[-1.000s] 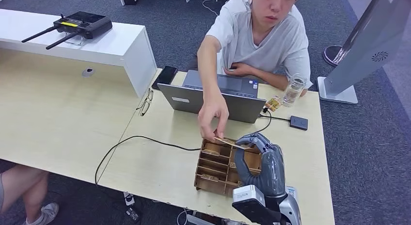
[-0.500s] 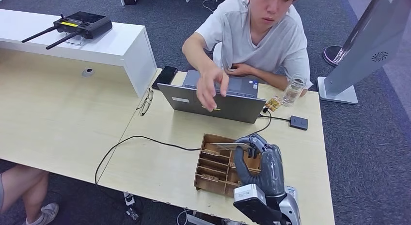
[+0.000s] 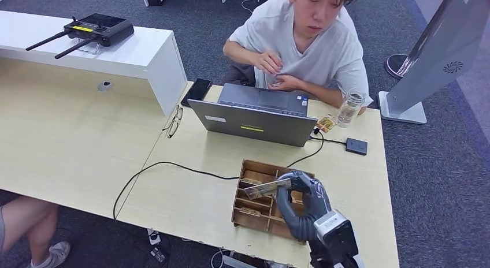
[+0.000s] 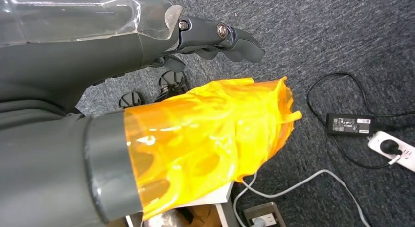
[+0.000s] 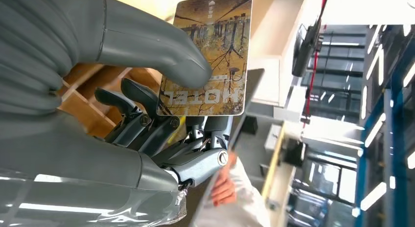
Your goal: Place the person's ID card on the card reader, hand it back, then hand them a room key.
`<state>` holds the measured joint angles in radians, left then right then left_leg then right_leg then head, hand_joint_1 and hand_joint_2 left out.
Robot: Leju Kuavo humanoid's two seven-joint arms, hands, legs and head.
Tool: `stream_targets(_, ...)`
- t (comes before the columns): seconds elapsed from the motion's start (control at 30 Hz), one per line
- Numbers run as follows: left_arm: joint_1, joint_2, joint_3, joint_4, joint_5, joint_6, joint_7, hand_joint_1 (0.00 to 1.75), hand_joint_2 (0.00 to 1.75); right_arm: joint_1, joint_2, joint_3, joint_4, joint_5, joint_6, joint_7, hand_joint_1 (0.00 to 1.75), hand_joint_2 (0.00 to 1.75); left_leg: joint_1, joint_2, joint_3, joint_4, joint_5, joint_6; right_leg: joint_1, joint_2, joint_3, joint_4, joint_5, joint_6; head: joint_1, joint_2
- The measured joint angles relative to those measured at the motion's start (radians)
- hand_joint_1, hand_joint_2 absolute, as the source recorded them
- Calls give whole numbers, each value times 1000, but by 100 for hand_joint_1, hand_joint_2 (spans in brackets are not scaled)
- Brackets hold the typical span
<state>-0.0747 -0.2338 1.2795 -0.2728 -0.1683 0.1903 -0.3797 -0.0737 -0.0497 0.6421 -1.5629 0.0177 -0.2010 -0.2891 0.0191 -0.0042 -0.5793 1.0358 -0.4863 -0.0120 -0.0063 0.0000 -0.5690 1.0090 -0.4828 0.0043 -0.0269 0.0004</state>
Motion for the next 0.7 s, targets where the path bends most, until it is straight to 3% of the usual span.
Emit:
stream_targets(0.33, 3, 0, 0, 0, 8, -1, -12, 0, 0, 80, -81, -68, -5, -133, 99, -4, 175, 175, 0, 0, 0, 0, 0, 0, 0, 0, 0, 0, 0, 0, 0, 0)
stream_targets(0.47, 4, -1, 0, 0, 8, -7, -14, 0, 0, 71, -147, -112, 10, -191, 191, -7, 175, 175, 0, 0, 0, 1, 0, 0, 0, 0, 0, 0, 0, 0, 0, 0)
stream_targets(0.7, 5, -1, 0, 0, 8, -11, -16, 0, 0, 82, -210, -203, 36, -184, 244, 11, 175, 175, 0, 0, 0, 1, 0, 0, 0, 0, 0, 0, 1, 1, 0, 0)
